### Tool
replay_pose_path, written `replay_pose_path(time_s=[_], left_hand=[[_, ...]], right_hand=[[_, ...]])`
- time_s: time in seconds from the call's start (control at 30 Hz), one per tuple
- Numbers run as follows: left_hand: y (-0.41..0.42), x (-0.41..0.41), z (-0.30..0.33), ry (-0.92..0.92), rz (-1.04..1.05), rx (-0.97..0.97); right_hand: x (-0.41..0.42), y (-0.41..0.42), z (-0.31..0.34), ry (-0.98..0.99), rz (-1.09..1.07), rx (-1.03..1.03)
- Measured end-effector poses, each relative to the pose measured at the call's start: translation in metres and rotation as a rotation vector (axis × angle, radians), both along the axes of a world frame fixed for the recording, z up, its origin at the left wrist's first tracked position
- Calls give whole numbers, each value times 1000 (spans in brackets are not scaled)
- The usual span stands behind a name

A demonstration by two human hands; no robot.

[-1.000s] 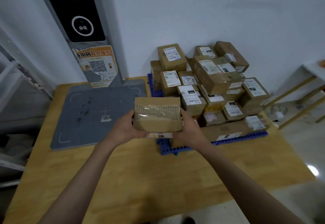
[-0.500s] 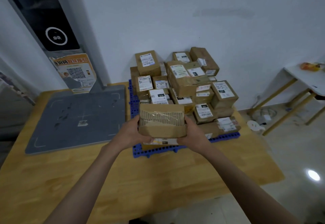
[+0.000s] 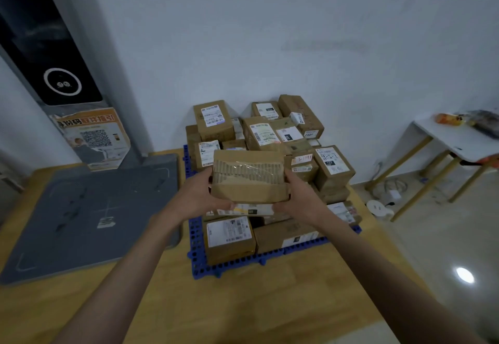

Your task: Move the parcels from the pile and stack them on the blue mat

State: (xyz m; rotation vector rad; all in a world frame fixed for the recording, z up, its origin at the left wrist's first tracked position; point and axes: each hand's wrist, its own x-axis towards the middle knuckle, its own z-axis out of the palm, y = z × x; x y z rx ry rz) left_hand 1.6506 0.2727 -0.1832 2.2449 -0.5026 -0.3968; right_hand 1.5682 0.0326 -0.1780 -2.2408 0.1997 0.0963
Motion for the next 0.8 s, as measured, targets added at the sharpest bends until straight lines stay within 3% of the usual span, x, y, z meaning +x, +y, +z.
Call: replay_pose_path(time_s=[0.8], left_hand=[[-99, 113, 50, -80, 129, 35]], right_hand=[[136, -116, 29, -155, 144, 52]])
